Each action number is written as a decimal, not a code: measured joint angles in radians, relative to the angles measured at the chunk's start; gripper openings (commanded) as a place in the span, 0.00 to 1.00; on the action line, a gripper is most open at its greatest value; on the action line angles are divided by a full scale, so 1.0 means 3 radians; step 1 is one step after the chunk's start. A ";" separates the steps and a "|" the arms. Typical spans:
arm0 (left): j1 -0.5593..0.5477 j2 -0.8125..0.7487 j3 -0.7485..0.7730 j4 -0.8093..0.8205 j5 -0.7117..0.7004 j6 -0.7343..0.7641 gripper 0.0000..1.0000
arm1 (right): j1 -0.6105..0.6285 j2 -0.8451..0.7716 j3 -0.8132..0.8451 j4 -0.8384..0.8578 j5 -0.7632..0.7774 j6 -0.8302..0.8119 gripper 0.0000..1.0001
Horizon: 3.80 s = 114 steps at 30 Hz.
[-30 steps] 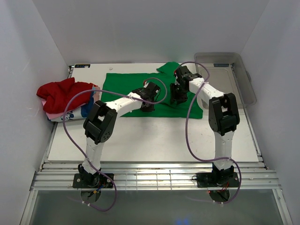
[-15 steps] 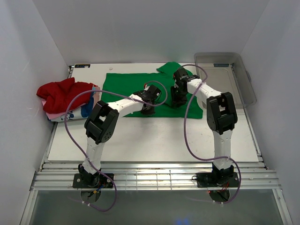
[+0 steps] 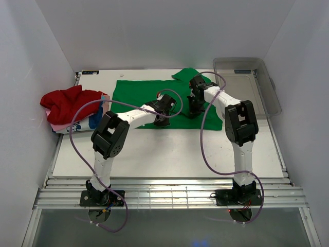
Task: Fold and stack the t-shirts
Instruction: Fold the tshirt
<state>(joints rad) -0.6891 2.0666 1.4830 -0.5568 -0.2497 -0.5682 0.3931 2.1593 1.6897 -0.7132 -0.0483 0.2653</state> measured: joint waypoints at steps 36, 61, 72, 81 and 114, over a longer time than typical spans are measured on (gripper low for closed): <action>-0.0001 -0.0422 -0.0264 -0.0142 -0.0039 -0.0055 0.26 | 0.0000 -0.0910 -0.0123 0.0813 0.0317 -0.0019 0.44; 0.1395 -0.0996 -0.1322 0.0370 -0.0600 0.0613 0.00 | 0.0000 -0.0860 -0.1302 0.0416 0.0125 0.0100 0.08; 0.1396 -0.1116 -0.1729 0.0754 -0.0623 0.0570 0.00 | 0.0000 -0.0835 -0.1330 0.0417 0.0203 0.0111 0.08; 0.1406 -0.1539 -0.2187 0.0791 -0.0535 0.0336 0.00 | 0.0015 -0.1231 -0.1892 0.0680 0.0200 0.0141 0.08; 0.1110 -0.1340 -0.1541 -0.0284 -0.0393 0.0038 0.00 | 0.0240 -0.1685 -0.1645 0.0092 0.0586 0.0298 0.08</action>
<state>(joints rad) -0.3561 1.6646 1.0206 -0.6418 -0.3676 -0.5568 0.4652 1.6539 1.1961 -0.6857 0.1276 0.3546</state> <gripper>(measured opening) 0.022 0.078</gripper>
